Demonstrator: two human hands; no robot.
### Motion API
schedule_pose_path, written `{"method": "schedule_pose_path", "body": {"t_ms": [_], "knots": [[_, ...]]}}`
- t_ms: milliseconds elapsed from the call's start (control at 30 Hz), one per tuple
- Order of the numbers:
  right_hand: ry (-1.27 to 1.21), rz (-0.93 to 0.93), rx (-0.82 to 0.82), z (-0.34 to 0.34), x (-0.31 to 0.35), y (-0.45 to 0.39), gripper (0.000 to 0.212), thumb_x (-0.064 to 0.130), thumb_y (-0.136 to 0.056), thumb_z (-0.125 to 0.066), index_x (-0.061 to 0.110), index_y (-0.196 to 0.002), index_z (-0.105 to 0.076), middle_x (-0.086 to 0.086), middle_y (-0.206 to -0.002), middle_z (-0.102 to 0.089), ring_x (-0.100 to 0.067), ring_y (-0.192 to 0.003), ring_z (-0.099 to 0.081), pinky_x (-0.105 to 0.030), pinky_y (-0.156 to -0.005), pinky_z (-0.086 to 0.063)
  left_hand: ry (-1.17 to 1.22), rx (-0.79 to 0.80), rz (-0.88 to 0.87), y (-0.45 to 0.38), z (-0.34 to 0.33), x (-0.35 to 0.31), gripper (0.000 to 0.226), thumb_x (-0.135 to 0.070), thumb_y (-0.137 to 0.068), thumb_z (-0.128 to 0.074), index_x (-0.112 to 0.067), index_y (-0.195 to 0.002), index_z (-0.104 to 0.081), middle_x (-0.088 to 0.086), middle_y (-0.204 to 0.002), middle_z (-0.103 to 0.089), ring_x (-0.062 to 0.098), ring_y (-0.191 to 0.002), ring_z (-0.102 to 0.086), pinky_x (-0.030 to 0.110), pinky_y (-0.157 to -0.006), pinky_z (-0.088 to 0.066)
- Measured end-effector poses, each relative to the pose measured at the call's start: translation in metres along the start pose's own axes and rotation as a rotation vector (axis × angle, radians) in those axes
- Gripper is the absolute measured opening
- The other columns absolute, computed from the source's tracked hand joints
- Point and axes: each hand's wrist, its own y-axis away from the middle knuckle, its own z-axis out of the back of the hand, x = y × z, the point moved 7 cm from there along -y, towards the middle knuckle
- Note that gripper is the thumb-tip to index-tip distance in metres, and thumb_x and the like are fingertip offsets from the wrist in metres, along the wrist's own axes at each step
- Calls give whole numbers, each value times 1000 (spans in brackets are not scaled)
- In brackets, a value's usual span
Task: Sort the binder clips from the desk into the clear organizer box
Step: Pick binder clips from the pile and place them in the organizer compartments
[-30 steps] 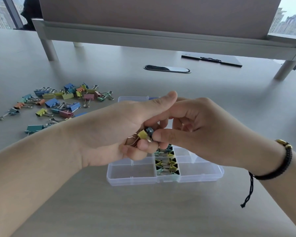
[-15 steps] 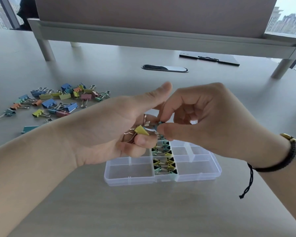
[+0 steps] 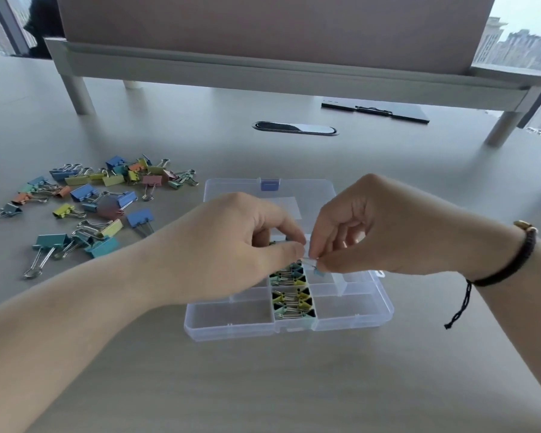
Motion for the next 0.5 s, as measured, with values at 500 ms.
{"method": "schedule_pose_path", "body": {"t_ms": [500], "knots": [[211,-22,-66,2,5,3,17,17,-73,-76,33,-77,-76,12,-69,-69,2,-62,-61,-8,-55,-44,-142,31,-68,2,-3,-2,33,-64,-78,-53,-49,-104,-68,-11,-52,-46,6,-45,-42,19,-48,-33]]}}
